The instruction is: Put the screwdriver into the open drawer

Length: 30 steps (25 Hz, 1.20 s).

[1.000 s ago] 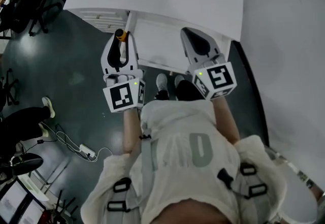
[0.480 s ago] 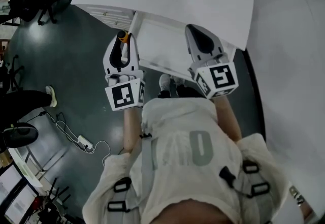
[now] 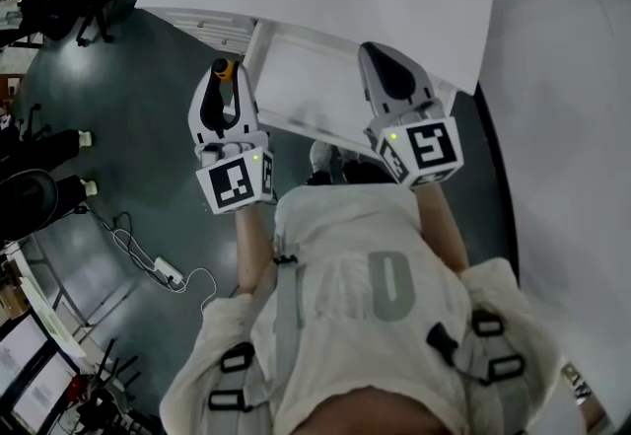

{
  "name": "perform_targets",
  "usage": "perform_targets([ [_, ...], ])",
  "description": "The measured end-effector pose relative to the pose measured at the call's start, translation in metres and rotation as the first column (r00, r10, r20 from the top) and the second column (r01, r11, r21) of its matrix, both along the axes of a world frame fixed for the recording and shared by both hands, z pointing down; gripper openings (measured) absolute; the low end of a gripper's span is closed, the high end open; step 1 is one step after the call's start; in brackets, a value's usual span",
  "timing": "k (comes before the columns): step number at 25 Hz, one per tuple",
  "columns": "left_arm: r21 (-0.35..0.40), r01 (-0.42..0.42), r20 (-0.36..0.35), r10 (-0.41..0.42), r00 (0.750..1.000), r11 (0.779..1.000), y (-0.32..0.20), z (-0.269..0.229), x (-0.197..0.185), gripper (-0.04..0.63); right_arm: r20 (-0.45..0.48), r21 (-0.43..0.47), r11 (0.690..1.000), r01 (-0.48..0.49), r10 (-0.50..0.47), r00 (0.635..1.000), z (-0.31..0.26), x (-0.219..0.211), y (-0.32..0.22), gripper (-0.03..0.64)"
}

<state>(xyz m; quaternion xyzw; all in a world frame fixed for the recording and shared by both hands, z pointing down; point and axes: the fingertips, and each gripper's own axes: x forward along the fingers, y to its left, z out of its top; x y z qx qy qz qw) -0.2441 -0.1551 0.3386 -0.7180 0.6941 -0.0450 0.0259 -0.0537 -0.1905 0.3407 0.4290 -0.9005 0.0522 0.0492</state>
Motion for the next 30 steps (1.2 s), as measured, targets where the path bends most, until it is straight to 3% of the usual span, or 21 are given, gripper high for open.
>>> perform_targets([
  [10, 0.029, -0.037, 0.043, 0.035, 0.998, 0.999, -0.009, -0.029, -0.001, 0.114, -0.009, -0.014, 1.0, 0.008, -0.009, 1.0, 0.003, 0.006, 0.001, 0.005],
  [16, 0.053, -0.089, 0.15, 0.08, 0.985, 0.995, -0.024, -0.075, 0.008, 0.114, -0.014, -0.024, 1.0, -0.013, 0.013, 1.0, -0.001, 0.017, 0.004, 0.005],
  [21, 0.079, -0.169, 0.253, 0.144, 0.957, 0.982, -0.038, -0.1, 0.027, 0.114, -0.004, -0.036, 0.999, -0.036, 0.036, 0.999, 0.002, 0.023, 0.006, 0.005],
  [25, 0.036, -0.246, 0.371, 0.215, 0.903, 0.969, -0.051, -0.093, 0.047, 0.114, -0.004, -0.036, 0.998, -0.046, 0.046, 0.999, 0.005, 0.027, 0.005, 0.005],
  [28, -0.046, -0.323, 0.491, 0.303, 0.817, 0.945, -0.057, -0.08, 0.069, 0.114, -0.019, -0.028, 0.998, -0.059, 0.058, 0.998, 0.006, 0.034, 0.005, 0.005],
  [30, -0.08, -0.357, 0.517, 0.345, 0.784, 0.931, -0.061, -0.07, 0.084, 0.114, -0.025, -0.026, 0.997, -0.067, 0.066, 0.998, 0.004, 0.04, 0.005, 0.005],
])
